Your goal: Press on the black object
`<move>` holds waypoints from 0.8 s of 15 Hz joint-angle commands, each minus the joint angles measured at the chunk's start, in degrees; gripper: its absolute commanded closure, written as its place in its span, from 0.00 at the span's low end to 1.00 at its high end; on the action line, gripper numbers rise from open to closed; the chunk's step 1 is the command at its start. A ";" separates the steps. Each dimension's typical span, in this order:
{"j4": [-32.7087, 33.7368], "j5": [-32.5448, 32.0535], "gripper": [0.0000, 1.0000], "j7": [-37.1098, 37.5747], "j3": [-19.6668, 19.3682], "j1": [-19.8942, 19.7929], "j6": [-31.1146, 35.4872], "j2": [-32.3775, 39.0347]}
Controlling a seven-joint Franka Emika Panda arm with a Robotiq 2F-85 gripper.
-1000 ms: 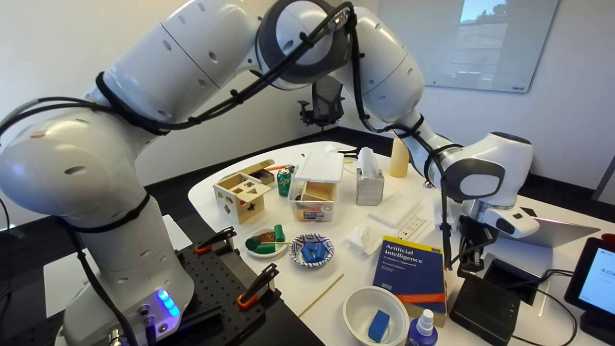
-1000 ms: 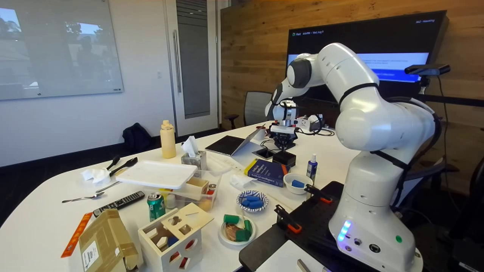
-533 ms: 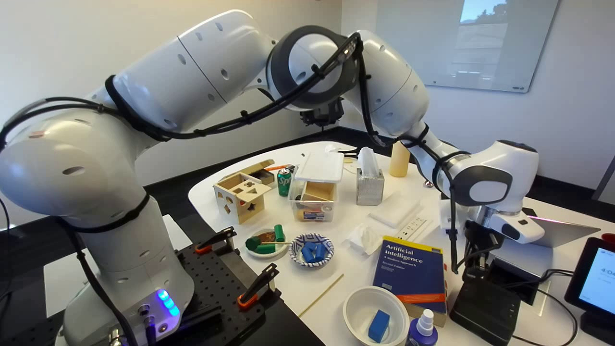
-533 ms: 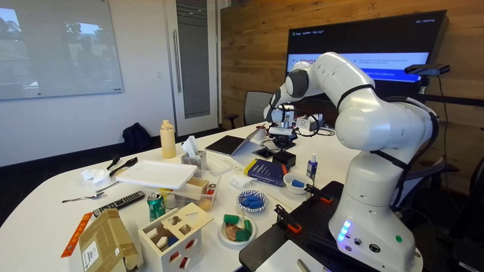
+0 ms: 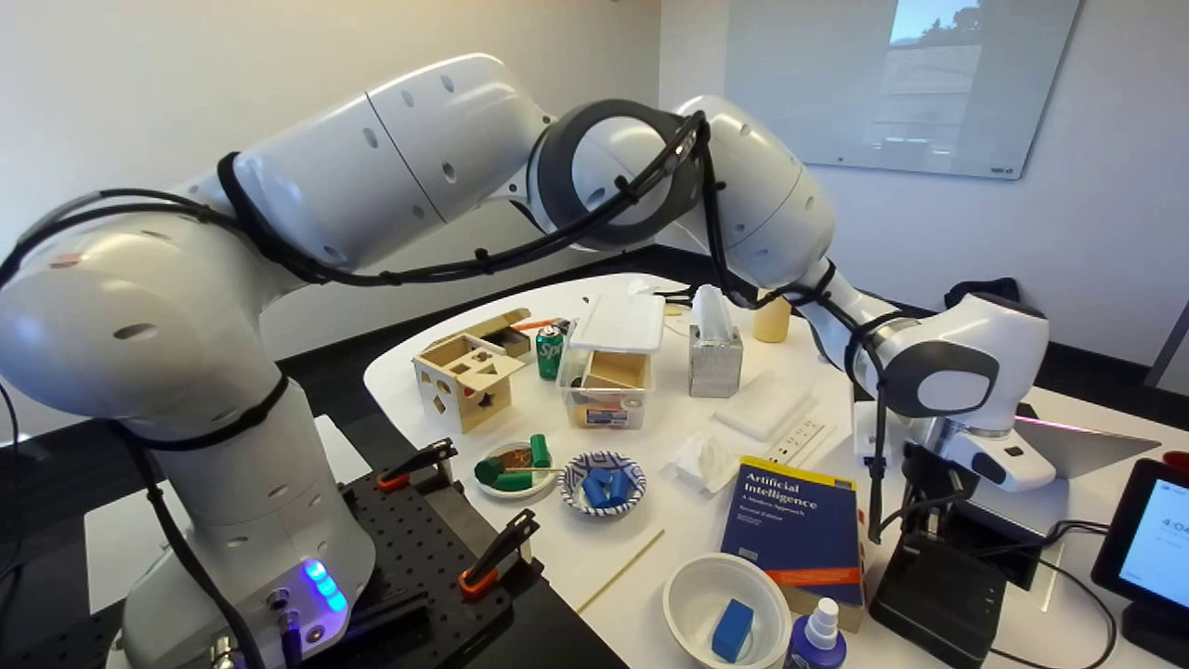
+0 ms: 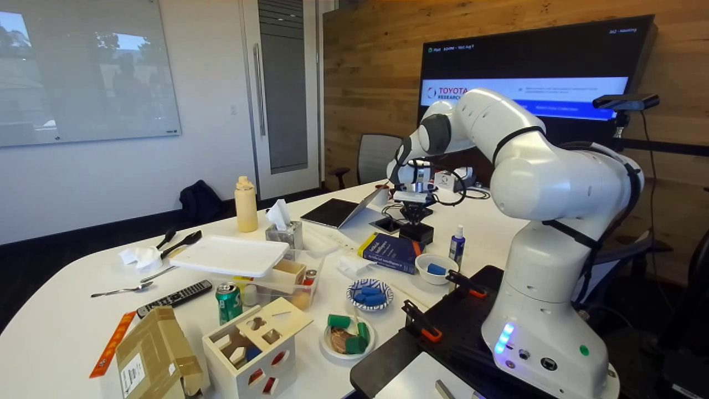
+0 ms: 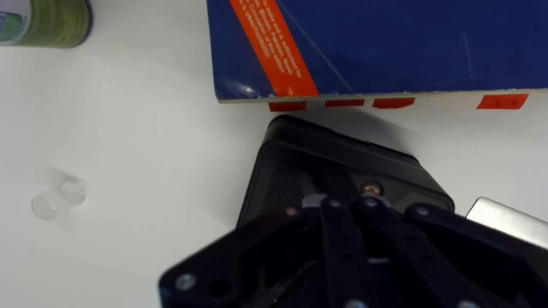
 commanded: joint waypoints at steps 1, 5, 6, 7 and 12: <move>5.03 0.65 1.00 2.36 0.46 -1.12 -3.77 3.17; 7.21 0.57 1.00 2.93 0.75 -1.53 -5.95 5.04; 7.55 0.50 1.00 3.08 0.75 -1.54 -6.34 5.45; 7.64 0.33 1.00 3.33 0.64 -1.47 -6.74 5.71; 7.35 0.95 1.00 4.17 0.85 -1.35 -6.51 4.19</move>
